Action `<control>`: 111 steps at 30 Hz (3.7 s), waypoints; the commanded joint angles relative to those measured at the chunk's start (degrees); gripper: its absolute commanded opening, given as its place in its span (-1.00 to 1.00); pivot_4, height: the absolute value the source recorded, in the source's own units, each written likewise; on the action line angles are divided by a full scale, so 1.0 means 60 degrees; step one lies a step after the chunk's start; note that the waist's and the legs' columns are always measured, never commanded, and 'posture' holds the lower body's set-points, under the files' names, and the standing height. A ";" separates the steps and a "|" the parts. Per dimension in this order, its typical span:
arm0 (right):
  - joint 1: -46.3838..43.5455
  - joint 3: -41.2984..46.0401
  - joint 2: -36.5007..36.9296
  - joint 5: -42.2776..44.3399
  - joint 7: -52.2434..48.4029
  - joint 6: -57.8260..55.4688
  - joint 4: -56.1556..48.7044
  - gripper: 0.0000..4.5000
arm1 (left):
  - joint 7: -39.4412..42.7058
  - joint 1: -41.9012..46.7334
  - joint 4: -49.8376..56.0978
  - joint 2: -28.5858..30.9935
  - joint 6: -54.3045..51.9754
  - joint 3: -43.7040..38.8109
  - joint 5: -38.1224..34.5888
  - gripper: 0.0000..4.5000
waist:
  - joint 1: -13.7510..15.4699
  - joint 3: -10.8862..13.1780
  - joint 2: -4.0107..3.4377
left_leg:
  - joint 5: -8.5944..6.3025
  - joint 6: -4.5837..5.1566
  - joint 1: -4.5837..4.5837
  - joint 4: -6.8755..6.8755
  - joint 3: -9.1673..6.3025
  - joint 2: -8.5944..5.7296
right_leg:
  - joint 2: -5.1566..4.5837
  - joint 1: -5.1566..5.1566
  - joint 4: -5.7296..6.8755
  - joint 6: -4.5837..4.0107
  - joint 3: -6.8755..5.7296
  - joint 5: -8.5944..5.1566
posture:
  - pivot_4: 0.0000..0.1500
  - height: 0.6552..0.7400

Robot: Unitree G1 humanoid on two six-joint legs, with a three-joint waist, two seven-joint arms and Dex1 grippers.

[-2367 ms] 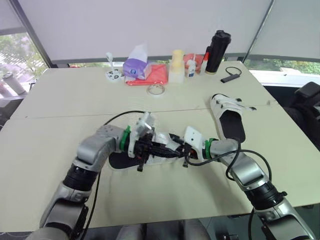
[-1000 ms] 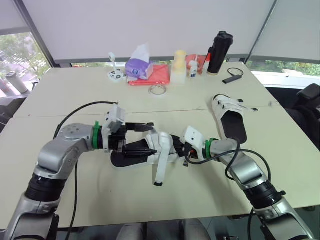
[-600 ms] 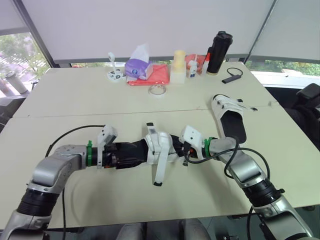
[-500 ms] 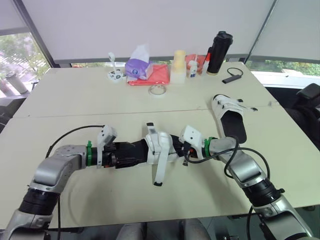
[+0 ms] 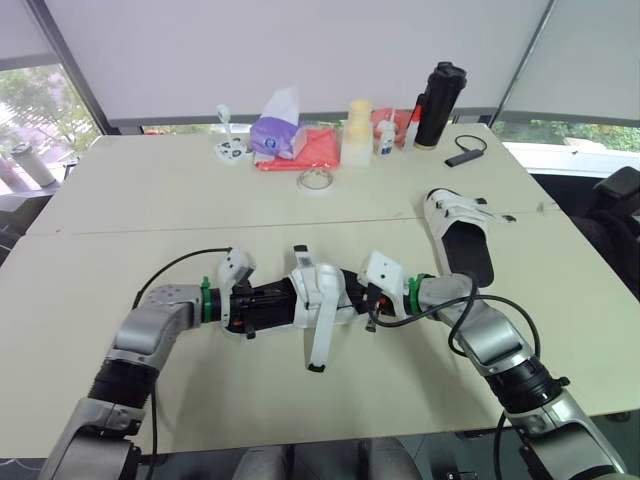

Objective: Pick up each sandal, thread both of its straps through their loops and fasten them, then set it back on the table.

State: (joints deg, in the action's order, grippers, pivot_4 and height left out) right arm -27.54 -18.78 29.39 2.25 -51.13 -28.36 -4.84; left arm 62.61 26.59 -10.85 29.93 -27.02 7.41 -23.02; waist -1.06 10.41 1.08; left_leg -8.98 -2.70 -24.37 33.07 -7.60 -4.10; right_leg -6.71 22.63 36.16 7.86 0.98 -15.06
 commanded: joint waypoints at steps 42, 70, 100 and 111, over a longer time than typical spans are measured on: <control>0.0414 -0.0467 0.0420 -0.0237 -0.0229 -0.0326 -0.0969 -1.00 | 0.2140 -0.0623 0.3309 0.2310 -0.4059 -0.1094 -0.2601 -0.98 | 0.0030 0.0010 -0.0005 | -0.0006 -0.0010 -0.0017 -0.0011 -0.0033 0.0006 | -0.0021 0.0007 -0.0011 0.0005 -0.0003 -0.0011 | 1.00 0.75; 0.0401 -0.0427 0.0346 -0.0261 -0.0172 -0.0419 -0.0974 -1.00 | 0.0273 -0.1389 0.3338 0.0473 -0.3891 0.0714 -0.2045 0.26 | 0.0042 0.0010 -0.0004 | -0.0002 -0.0004 -0.0019 -0.0009 -0.0026 0.0007 | -0.0021 0.0009 -0.0014 -0.0001 0.0002 -0.0014 | 1.00 0.75; 0.0394 -0.0488 0.0222 -0.0298 -0.0049 -0.0400 -0.0925 -1.00 | -0.0259 0.2043 0.0456 -0.1131 -0.4382 -0.0882 -0.3028 -0.98 | 0.0013 0.0010 0.0000 | 0.0001 -0.0001 -0.0018 -0.0001 -0.0008 -0.0010 | -0.0012 0.0002 -0.0012 0.0005 -0.0012 -0.0011 | 1.00 0.75; 0.0460 -0.0511 0.0231 -0.0367 0.0068 -0.0364 -0.0941 -1.00 | -0.0174 0.2513 -0.1233 -0.2010 -0.5153 -0.0963 -0.3187 -0.98 | 0.0009 0.0010 0.0001 | 0.0002 0.0000 -0.0018 -0.0001 -0.0003 -0.0010 | -0.0008 0.0003 -0.0007 0.0040 -0.0012 0.0006 | 1.00 0.75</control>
State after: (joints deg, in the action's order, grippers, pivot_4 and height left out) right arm -25.67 -20.52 30.78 0.73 -50.81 -30.04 -10.94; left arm 61.02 40.87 -18.55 18.30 -56.90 2.47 -40.75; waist -1.01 10.47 1.09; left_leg -8.97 -2.70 -24.48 33.06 -7.63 -4.16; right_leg -6.76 22.65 36.12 8.09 0.91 -15.02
